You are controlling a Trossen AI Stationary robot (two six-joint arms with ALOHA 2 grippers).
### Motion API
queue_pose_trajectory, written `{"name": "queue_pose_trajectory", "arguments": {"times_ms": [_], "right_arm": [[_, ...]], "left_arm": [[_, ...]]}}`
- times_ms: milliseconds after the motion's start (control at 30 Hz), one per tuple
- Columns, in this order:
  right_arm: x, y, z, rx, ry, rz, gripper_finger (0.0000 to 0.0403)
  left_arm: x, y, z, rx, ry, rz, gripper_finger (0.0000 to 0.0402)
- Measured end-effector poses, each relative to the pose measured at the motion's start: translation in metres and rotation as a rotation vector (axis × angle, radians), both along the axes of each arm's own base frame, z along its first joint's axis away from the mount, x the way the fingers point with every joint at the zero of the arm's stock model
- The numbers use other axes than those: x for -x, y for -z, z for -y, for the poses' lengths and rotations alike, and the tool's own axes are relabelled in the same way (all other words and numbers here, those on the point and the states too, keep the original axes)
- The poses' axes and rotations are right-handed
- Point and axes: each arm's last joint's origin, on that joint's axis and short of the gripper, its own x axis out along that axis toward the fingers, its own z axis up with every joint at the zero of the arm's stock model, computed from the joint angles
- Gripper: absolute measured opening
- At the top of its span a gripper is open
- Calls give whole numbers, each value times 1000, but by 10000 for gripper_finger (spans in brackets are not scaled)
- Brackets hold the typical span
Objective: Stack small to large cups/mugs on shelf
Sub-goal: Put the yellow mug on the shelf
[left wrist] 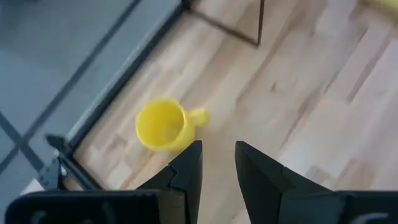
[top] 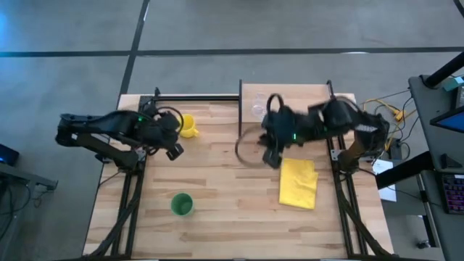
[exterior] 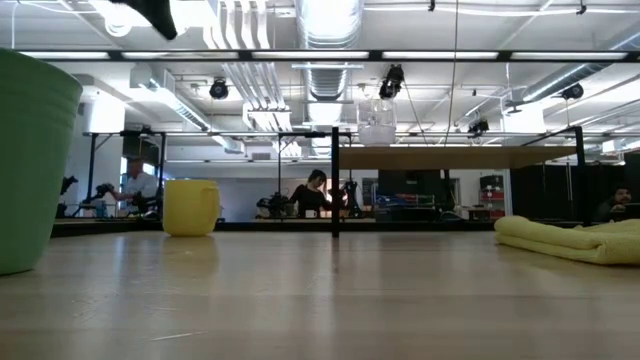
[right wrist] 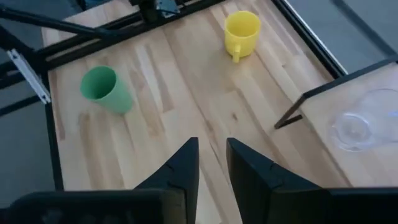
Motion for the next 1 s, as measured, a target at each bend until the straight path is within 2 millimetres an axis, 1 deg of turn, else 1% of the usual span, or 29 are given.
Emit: {"name": "queue_pose_trajectory", "arguments": {"times_ms": [100,167,267,367,467,533,633,667,800,900,1000], "right_arm": [[-3,5,-24,18,-22,4,75],[-5,8,-37,4,-26,13,72],[-7,10,-52,-8,-47,26,68],[-8,13,-61,-6,-70,22,68],[-7,14,-64,-23,-62,23,68],[-7,14,-64,-37,-47,26,67],[-7,14,-64,-42,-41,27,69],[-7,14,-64,-42,-41,27,70],[-8,15,-65,-60,-21,29,69],[-10,16,-66,-69,-9,25,68],[-11,18,-67,-68,-10,21,70]], "left_arm": [[0,22,-5,7,-23,-52,82],[-1,36,-10,34,-31,-67,82],[-3,57,-22,74,17,-59,82],[-5,69,-40,5,71,-51,82],[-5,71,-65,-50,90,-49,82],[-4,74,-82,12,138,-28,82],[-3,81,-106,156,225,62,82],[-2,83,-114,180,237,84,82],[1,95,-143,204,179,67,82],[4,105,-152,230,193,-19,82],[5,118,-153,257,294,-133,82]]}}
